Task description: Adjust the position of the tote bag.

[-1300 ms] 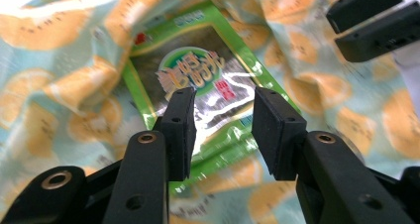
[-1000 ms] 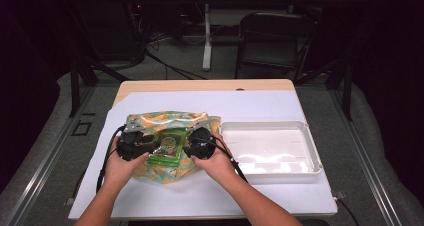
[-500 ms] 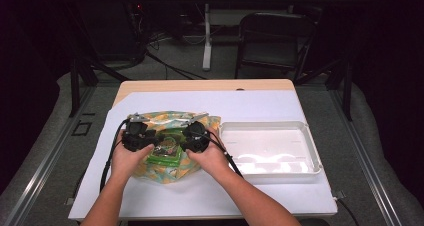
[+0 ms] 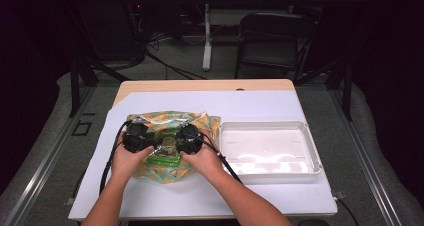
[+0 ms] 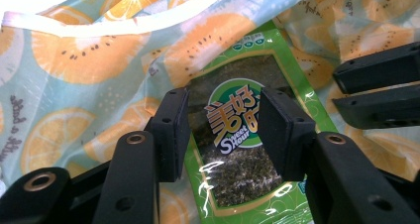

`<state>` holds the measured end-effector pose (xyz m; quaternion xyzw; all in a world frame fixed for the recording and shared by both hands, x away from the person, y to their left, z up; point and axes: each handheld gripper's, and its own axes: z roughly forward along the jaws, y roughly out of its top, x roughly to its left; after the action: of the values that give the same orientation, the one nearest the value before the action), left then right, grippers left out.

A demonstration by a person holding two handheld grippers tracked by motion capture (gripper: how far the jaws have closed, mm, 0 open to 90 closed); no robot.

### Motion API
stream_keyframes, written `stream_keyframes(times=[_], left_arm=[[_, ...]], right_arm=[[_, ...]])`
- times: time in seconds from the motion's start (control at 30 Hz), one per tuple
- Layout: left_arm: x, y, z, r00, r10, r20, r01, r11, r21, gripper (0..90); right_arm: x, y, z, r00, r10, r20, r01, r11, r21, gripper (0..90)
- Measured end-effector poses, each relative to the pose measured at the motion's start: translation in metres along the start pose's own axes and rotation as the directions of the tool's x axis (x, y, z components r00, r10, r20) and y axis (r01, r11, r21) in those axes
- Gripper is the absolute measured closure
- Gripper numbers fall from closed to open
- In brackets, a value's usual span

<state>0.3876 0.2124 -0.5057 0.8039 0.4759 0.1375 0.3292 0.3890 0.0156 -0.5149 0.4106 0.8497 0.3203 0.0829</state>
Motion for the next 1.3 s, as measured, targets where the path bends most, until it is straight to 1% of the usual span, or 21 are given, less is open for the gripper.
stream_keyframes(times=[0.03, 0.07, 0.1, 0.13, 0.23, 0.27, 0.3, 0.33, 0.37, 0.43, 0.47, 0.53, 0.6, 0.63, 0.67, 0.77, 0.83, 0.97, 1.03, 1.2, 1.3], left_arm=[[0.001, -0.001, -0.001, 0.9998, 0.001, 0.018, -0.001, 0.9999, 0.011, 55.0], [0.0, -0.002, 0.0, 1.0, -0.006, 0.006, 0.006, 1.0, 0.005, 54.2], [-0.001, -0.003, 0.001, 1.0, -0.002, 0.004, 0.002, 1.0, 0.01, 53.8], [0.0, -0.004, 0.002, 1.0, 0.006, 0.001, -0.006, 0.9999, 0.014, 53.3], [0.001, -0.007, 0.003, 1.0, -0.008, 0.005, 0.008, 0.9998, 0.021, 51.4], [0.001, -0.008, 0.004, 0.9999, -0.009, -0.007, 0.009, 0.9997, 0.024, 50.7], [0.002, -0.008, 0.004, 1.0, -0.006, -0.006, 0.006, 0.9997, 0.025, 49.9], [0.003, -0.009, 0.003, 1.0, 0.0, -0.004, 0.0, 0.9994, 0.034, 49.2], [0.003, -0.01, 0.003, 0.9999, -0.008, -0.007, 0.009, 0.9996, 0.027, 48.8], [0.004, -0.011, 0.004, 0.9997, -0.025, 0.002, 0.025, 0.9993, 0.029, 48.7], [0.006, -0.012, 0.004, 0.9994, -0.034, 0.01, 0.034, 0.9987, 0.039, 48.6], [0.008, -0.014, 0.005, 0.9987, -0.049, 0.018, 0.048, 0.9981, 0.038, 48.6], [0.009, -0.015, 0.005, 0.9982, -0.057, 0.017, 0.056, 0.9976, 0.04, 48.6], [0.009, -0.016, 0.004, 0.9981, -0.059, 0.02, 0.058, 0.9975, 0.041, 48.7], [0.01, -0.016, 0.004, 0.9983, -0.055, 0.021, 0.054, 0.9977, 0.041, 48.6], [0.01, -0.017, 0.004, 0.9977, -0.064, 0.02, 0.064, 0.9971, 0.041, 48.6], [0.01, -0.018, 0.004, 0.9966, -0.076, 0.032, 0.075, 0.9964, 0.04, 48.0], [0.01, -0.019, 0.005, 0.9949, -0.093, 0.039, 0.091, 0.9947, 0.048, 46.7], [0.01, -0.019, 0.005, 0.9948, -0.093, 0.042, 0.09, 0.9944, 0.054, 46.4], [0.008, -0.019, 0.006, 0.9944, -0.095, 0.046, 0.092, 0.9939, 0.061, 46.1], [0.006, -0.02, 0.007, 0.9942, -0.095, 0.051, 0.091, 0.9935, 0.068, 46.2]], right_arm=[[0.001, 0.0, 0.002, 1.0, 0.001, 0.008, -0.001, 1.0, 0.0, 71.4], [0.001, -0.001, 0.003, 0.9999, -0.001, 0.014, 0.0, 1.0, 0.01, 71.4], [0.002, -0.002, 0.006, 0.9997, 0.017, 0.02, -0.017, 1.0, -0.014, 71.4], [0.001, -0.002, 0.007, 0.9996, 0.019, 0.021, -0.019, 1.0, -0.007, 71.4], [0.0, -0.002, 0.009, 0.9996, 0.015, 0.023, -0.015, 1.0, 0.014, 71.1], [0.0, -0.002, 0.01, 0.9996, 0.017, 0.023, -0.017, 1.0, 0.011, 70.8], [0.0, -0.002, 0.01, 0.9997, 0.008, 0.021, -0.009, 1.0, 0.022, 70.5], [0.001, -0.003, 0.012, 0.9997, 0.021, 0.016, -0.021, 1.0, 0.01, 70.5], [0.002, -0.003, 0.013, 0.9995, 0.026, 0.017, -0.026, 1.0, 0.005, 70.5], [0.003, -0.004, 0.016, 0.9994, 0.031, 0.013, -0.031, 1.0, -0.003, 70.4], [0.003, -0.004, 0.016, 0.9996, 0.026, 0.011, -0.026, 1.0, 0.006, 70.4], [0.004, -0.004, 0.017, 0.9995, 0.025, 0.018, -0.025, 1.0, 0.005, 70.9], [0.004, -0.005, 0.018, 0.9996, 0.022, 0.016, -0.022, 1.0, 0.003, 71.9], [0.003, -0.005, 0.018, 0.9997, 0.015, 0.018, -0.016, 1.0, 0.015, 72.5], [0.003, -0.005, 0.018, 0.9996, 0.015, 0.024, -0.015, 1.0, 0.015, 73.2], [0.002, -0.005, 0.017, 0.9994, 0.011, 0.032, -0.012, 1.0, 0.023, 74.2], [0.002, -0.005, 0.017, 0.9993, 0.008, 0.035, -0.009, 1.0, 0.027, 75.0], [0.001, -0.005, 0.015, 0.9991, -0.006, 0.041, 0.005, 0.999, 0.044, 76.6], [0.002, -0.006, 0.016, 0.999, 0.004, 0.044, -0.005, 1.0, 0.028, 77.5], [0.001, -0.007, 0.017, 0.9989, 0.0, 0.047, -0.001, 1.0, 0.016, 78.7], [0.0, -0.007, 0.016, 0.9988, 0.005, 0.048, -0.006, 1.0, 0.027, 79.4]])
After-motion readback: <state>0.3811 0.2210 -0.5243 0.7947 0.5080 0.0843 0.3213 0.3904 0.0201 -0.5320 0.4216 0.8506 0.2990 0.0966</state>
